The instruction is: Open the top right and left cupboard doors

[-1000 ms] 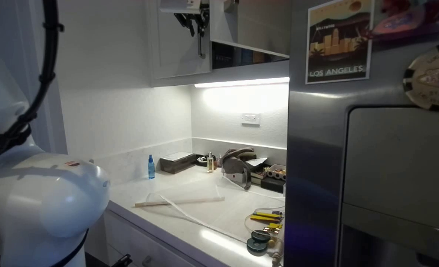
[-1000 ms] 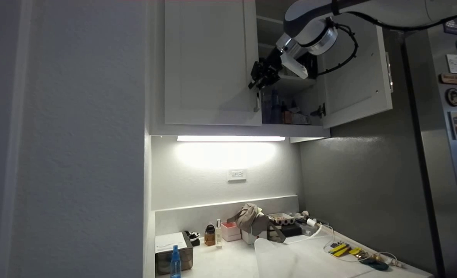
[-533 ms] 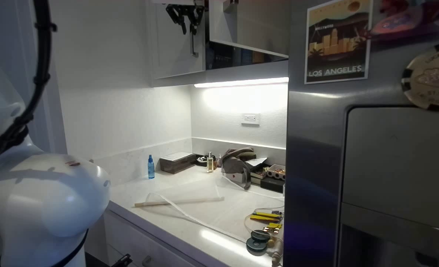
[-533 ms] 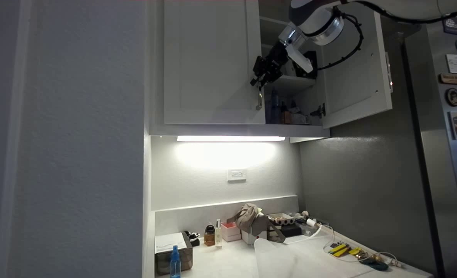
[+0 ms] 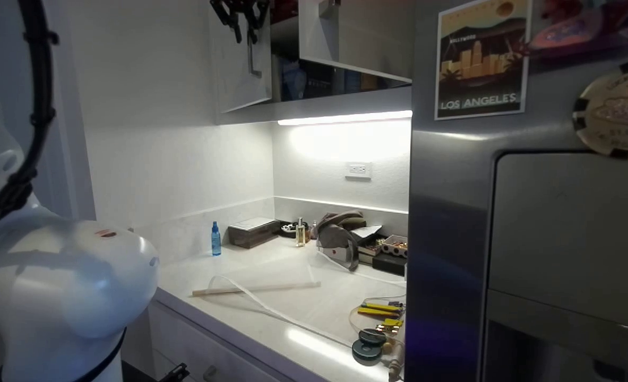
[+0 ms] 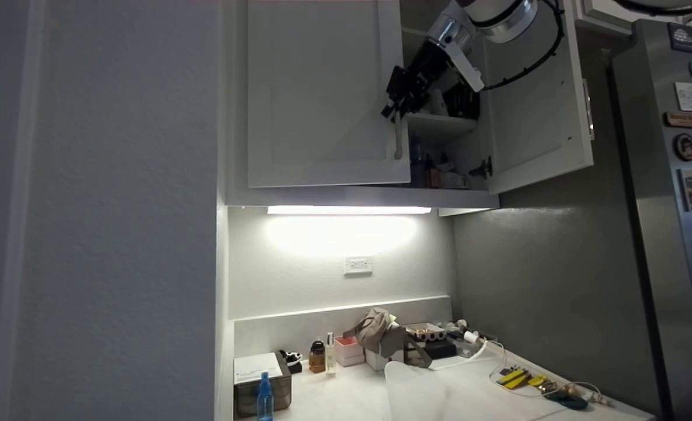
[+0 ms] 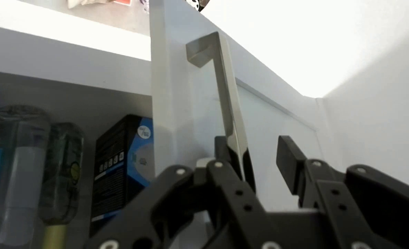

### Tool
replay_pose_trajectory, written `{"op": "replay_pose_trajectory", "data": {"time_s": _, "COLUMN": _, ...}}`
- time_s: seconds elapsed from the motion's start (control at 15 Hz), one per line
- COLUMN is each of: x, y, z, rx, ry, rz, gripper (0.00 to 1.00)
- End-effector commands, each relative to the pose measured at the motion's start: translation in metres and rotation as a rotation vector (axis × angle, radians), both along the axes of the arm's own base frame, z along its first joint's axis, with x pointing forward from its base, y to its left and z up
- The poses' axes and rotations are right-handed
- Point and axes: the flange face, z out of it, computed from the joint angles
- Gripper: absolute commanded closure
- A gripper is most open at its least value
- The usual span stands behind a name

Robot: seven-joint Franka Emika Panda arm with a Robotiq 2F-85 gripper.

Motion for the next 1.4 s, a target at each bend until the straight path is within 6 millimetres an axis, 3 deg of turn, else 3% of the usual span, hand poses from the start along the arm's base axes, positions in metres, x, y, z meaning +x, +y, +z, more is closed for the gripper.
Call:
{"op": "replay_pose_trajectory", "data": {"time_s": 0.0, "x": -0.027, "y": 0.047, "z": 0.013, "rx": 0.009, "ry": 0.003, "rz": 0.129, "gripper": 0.84}}
{"op": "replay_pose_trajectory", "data": {"time_s": 0.67, "x": -0.055, "y": 0.065, "z": 0.019, "rx": -0.021, "ry": 0.023, "rz": 0.229, "gripper": 0.84}}
{"op": "replay_pose_trajectory", "data": {"time_s": 1.33, "x": -0.061, "y": 0.069, "z": 0.028, "rx": 0.011, "ry": -0.056, "rz": 0.213, "gripper": 0.84}}
